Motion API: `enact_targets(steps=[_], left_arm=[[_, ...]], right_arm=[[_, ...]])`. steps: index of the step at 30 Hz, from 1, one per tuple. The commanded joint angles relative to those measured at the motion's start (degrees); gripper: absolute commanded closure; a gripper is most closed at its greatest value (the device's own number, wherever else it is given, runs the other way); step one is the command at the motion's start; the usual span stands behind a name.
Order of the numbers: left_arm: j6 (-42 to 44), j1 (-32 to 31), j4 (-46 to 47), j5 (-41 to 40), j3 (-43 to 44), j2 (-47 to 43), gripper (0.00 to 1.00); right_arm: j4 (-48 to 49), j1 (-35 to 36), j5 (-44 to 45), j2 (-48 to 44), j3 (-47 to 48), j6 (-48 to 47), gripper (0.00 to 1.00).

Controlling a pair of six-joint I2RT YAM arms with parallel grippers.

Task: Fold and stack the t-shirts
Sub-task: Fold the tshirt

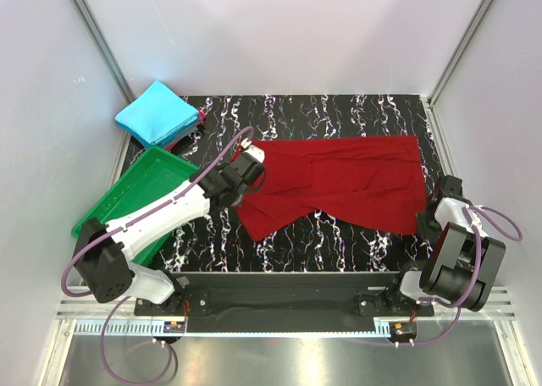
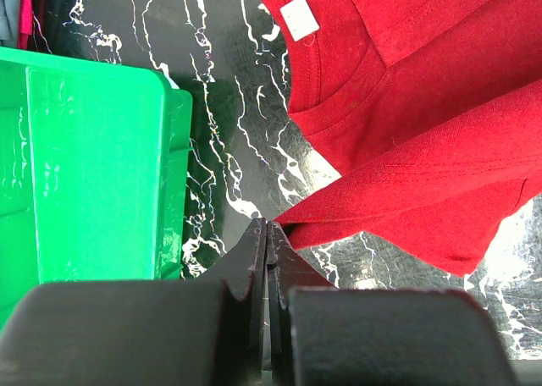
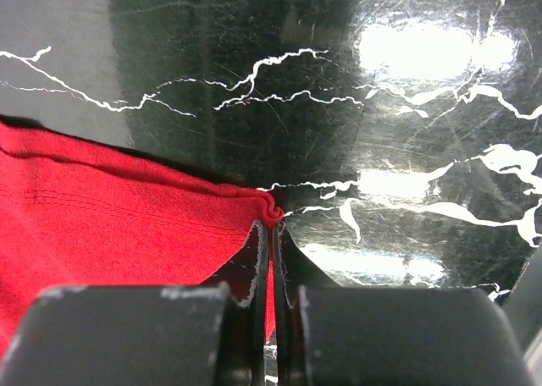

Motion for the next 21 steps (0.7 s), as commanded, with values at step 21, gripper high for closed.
enact_targets(steps=[21], left_arm=[[3.6, 3.7, 4.5, 3.6, 8.0, 0.9, 1.00]], right_arm=[[2.9, 0.1, 0.4, -13.5, 6.7, -14.3, 1.00]])
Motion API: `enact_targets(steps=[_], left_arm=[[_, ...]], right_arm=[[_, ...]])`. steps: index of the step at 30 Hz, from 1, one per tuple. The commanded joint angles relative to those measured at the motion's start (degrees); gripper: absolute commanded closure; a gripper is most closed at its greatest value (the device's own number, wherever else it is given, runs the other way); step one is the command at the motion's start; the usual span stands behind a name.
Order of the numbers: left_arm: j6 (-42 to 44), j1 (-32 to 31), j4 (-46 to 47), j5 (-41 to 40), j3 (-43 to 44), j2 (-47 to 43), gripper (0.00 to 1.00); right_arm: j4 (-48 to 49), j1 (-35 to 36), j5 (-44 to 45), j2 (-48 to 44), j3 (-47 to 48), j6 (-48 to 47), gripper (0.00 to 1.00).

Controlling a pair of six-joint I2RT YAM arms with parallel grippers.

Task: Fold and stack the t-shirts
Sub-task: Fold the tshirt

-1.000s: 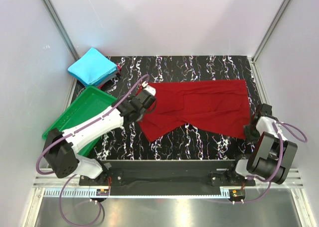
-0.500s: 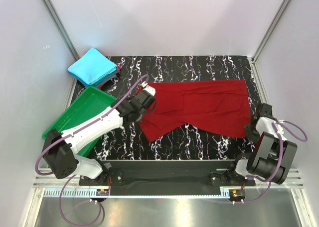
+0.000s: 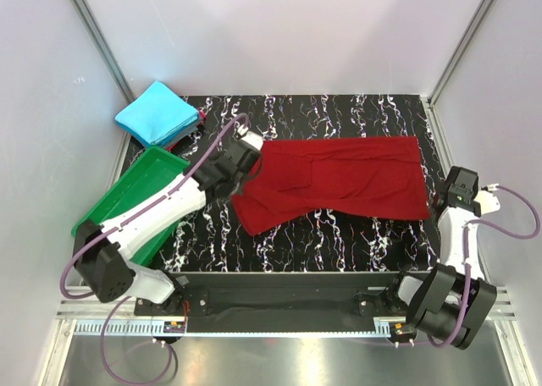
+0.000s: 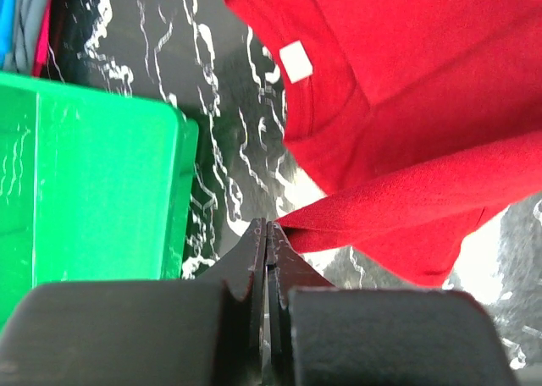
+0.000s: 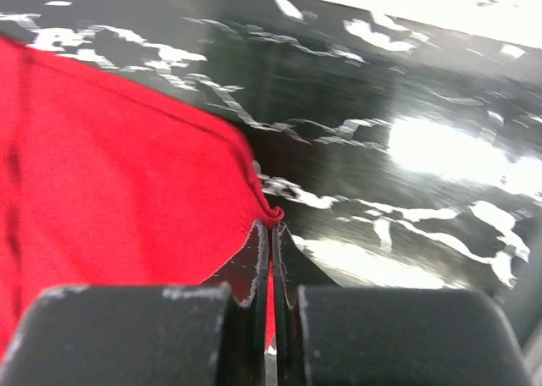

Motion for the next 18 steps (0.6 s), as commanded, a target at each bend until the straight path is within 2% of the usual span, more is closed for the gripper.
enact_targets(steps=[1, 6, 10, 18], left_arm=[[3.1, 2.5, 3.6, 2.6, 5.9, 3.4, 1.00], [5.6, 5.4, 5.0, 6.2, 10.2, 9.4, 1.00], [6.6, 7.8, 5.0, 7.0, 14.3, 14.7, 1.00], [9.4, 12.2, 4.9, 9.1, 23.7, 23.8, 1.00]], right_arm=[[6.8, 0.1, -4.5, 2.1, 3.9, -3.1, 1.00], [10.0, 0.1, -7.2, 11.1, 10.3, -6.0, 1.00], [13.3, 0.2, -13.3, 18.1, 15.4, -8.7, 1.00], [12.9, 0.8, -13.6, 28.7, 22.5, -8.4, 1.00]])
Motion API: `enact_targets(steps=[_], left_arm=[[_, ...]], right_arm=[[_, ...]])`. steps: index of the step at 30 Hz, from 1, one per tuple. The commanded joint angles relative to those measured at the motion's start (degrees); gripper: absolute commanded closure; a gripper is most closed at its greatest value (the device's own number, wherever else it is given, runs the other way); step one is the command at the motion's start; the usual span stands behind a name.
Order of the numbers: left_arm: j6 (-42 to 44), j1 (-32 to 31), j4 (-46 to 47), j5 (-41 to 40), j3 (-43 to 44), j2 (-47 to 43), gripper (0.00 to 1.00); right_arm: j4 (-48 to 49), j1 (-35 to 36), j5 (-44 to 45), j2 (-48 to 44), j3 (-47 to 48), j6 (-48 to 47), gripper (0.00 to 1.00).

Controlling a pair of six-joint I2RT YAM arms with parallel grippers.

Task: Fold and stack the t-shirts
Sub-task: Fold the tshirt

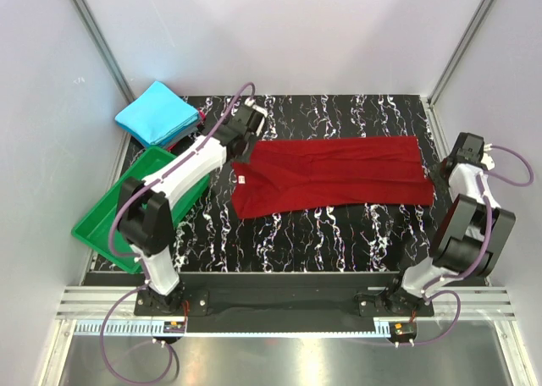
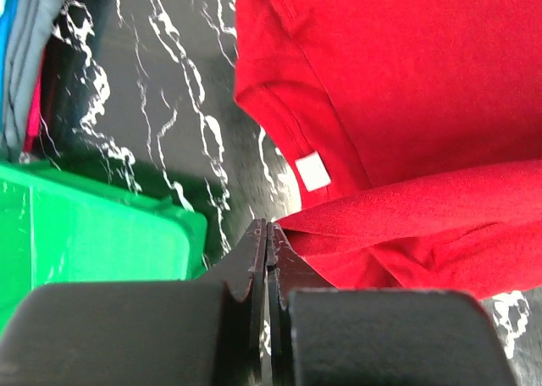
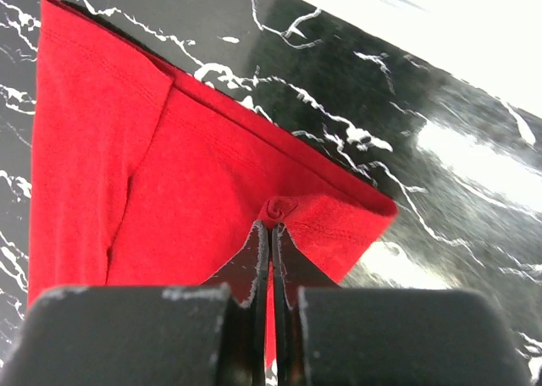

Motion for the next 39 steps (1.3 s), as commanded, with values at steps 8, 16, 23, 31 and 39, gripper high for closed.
enact_targets(steps=[8, 16, 23, 31, 39], left_arm=[[5.4, 2.3, 1.2, 5.1, 10.6, 8.5, 1.00], [6.7, 3.8, -1.0, 2.2, 16.1, 13.7, 1.00], [7.8, 4.2, -1.0, 1.1, 19.2, 15.0, 1.00], [9.7, 4.2, -1.8, -1.5, 22.4, 16.9, 1.00], [11.1, 4.9, -1.6, -0.1, 25.9, 21.0, 1.00]], right_arm=[[1.9, 3.2, -1.4, 10.0, 9.6, -1.1, 1.00], [1.5, 4.5, -0.4, 15.4, 13.8, -1.9, 1.00], [0.3, 4.8, 4.3, 17.1, 14.2, -2.8, 1.00], [0.3, 4.8, 5.4, 17.1, 15.9, -3.0, 1.00], [0.3, 4.8, 3.3, 20.0, 18.2, -3.3, 1.00]])
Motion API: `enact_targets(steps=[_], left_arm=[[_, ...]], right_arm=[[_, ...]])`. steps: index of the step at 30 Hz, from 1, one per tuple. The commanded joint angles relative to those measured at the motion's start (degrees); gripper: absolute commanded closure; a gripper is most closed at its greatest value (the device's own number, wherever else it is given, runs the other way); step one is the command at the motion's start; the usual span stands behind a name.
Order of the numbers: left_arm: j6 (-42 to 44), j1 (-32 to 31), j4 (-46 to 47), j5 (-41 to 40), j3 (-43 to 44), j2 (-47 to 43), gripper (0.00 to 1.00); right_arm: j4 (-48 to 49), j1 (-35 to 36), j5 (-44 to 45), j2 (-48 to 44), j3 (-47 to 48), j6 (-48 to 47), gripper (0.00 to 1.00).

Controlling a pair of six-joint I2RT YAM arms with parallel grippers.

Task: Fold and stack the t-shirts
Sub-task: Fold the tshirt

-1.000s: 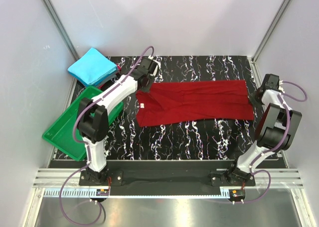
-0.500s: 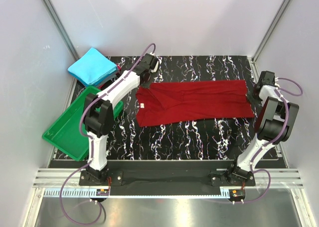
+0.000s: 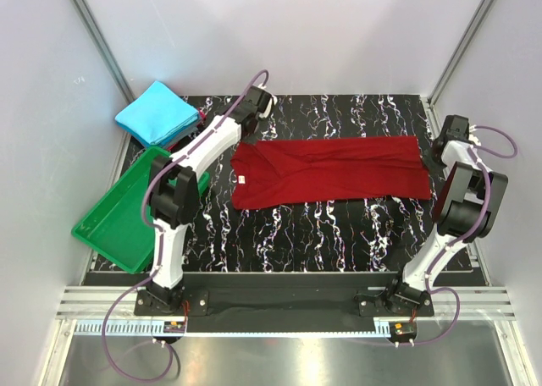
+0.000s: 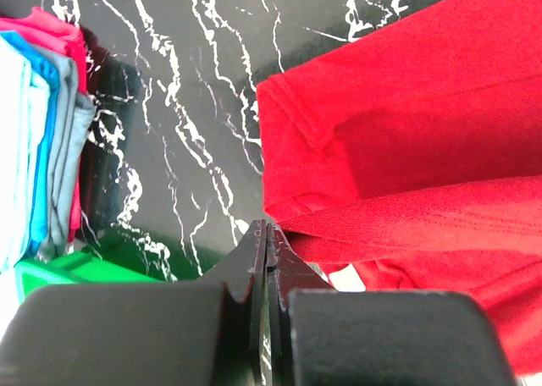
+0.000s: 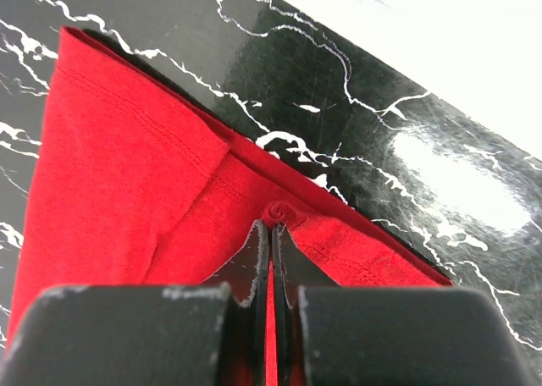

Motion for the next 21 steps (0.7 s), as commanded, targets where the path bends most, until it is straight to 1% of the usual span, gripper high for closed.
enact_targets(steps=[1, 4, 8, 21], left_arm=[[2.3, 0.8, 0.4, -0.9, 4.2, 2.3, 1.00], [3.0, 0.8, 0.5, -1.4, 6.6, 4.3, 1.00], [4.2, 0.8, 0.4, -3.1, 9.2, 6.5, 1.00], [5.4, 0.8, 1.0, -3.3, 9.5, 8.8, 1.00]], right_arm=[[0.4, 0.3, -0.3, 1.7, 2.5, -1.3, 1.00], [0.5, 0.3, -2.0, 3.1, 3.8, -2.7, 1.00], [0.5, 0.3, -1.3, 4.3, 5.2, -3.1, 1.00], [0.5, 0.4, -0.7, 6.7, 7.3, -2.5, 1.00]])
